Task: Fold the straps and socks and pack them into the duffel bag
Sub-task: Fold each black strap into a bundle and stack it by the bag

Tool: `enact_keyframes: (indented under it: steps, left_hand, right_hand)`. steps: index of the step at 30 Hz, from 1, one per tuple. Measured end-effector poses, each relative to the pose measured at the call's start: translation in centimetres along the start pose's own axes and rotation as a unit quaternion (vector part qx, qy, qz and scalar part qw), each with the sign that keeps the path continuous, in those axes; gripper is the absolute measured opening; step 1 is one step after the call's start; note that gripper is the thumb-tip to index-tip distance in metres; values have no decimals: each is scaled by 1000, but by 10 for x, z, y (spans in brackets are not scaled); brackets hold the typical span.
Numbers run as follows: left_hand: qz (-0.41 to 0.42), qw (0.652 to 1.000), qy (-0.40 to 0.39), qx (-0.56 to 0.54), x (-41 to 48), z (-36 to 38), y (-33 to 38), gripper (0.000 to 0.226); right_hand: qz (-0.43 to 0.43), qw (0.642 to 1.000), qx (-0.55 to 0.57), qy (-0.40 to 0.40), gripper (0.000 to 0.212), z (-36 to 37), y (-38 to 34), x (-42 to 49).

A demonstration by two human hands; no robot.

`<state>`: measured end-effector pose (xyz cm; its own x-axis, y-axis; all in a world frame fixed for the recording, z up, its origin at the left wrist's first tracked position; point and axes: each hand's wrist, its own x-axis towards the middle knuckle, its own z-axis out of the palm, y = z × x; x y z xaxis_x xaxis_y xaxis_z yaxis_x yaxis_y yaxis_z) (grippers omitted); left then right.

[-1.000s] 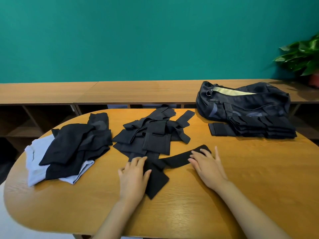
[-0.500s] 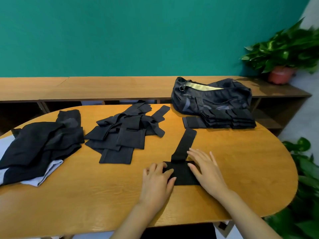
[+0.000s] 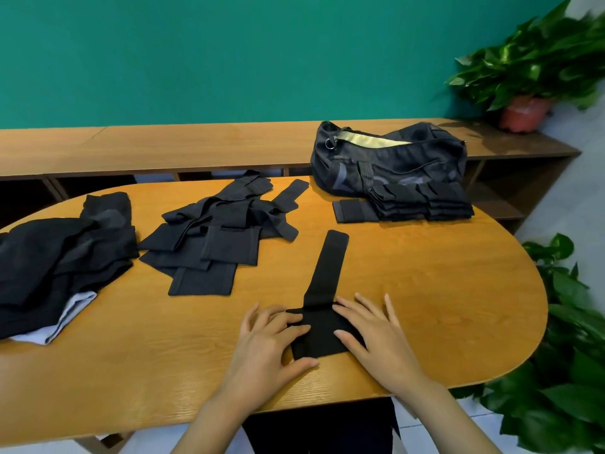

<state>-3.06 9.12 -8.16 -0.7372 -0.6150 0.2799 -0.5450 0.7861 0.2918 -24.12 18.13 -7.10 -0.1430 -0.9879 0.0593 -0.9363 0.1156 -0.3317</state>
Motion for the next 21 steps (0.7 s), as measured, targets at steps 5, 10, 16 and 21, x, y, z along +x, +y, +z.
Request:
enact_keyframes:
  steps: [5,10,16,21]
  left_hand:
    - [-23,998,-24,-48,2,-2,7,58]
    - [-24,997,-46,-60,7,-3,12,53]
    - [-25,995,-77,-57,10,-10,16,56]
    - [-11,996,-61,-71,5,-11,19,54]
  right_hand:
    - [42,992,69,95,59,-5,-8,11]
    - [35,998,46,-4,56,-12,-1,54]
    - [30,999,36,29,50,-21,2,68]
    - [-21,984,97,146,40,-16,5,7]
